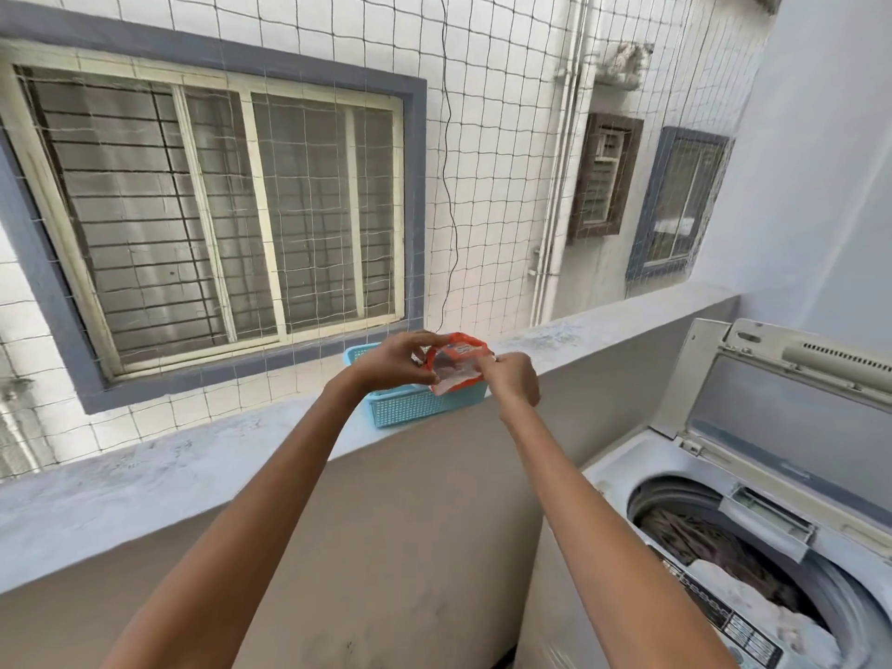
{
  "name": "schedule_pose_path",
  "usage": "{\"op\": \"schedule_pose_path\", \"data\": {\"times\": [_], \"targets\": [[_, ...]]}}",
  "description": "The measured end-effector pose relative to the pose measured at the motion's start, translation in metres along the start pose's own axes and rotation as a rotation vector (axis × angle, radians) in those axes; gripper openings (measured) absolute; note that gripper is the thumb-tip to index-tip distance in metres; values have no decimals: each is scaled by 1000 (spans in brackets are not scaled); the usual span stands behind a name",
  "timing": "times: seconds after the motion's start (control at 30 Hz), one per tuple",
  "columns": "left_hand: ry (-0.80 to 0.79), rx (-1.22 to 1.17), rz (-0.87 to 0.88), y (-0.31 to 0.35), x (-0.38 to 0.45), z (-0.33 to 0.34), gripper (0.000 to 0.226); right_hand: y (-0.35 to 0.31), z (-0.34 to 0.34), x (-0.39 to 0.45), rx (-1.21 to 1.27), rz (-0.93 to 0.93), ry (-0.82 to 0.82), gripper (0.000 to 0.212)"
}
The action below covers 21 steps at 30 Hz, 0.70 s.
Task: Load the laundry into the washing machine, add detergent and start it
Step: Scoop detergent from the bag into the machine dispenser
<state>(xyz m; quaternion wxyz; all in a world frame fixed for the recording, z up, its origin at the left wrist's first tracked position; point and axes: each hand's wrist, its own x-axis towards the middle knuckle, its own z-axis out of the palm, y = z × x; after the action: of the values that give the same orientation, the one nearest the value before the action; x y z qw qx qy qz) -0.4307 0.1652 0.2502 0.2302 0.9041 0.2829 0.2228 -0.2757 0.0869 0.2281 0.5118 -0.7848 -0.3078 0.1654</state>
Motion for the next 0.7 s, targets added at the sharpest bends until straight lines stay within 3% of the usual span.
{"op": "schedule_pose_path", "data": {"times": [0.13,0.23,0.57,0.7], "targets": [[-13,-38,-13,2,0,2,63,-11,13,-8,-247,-202,31,52],[-17,-49,-4,2,0,-1,61,-18,21,-11,-268,-225,10,40],[26,-54,-14,3,-2,7,59,-4,15,3,240,100,-211,52],[61,-33,1,6,-3,10,56,6,-8,2,424,171,-200,24]]}}
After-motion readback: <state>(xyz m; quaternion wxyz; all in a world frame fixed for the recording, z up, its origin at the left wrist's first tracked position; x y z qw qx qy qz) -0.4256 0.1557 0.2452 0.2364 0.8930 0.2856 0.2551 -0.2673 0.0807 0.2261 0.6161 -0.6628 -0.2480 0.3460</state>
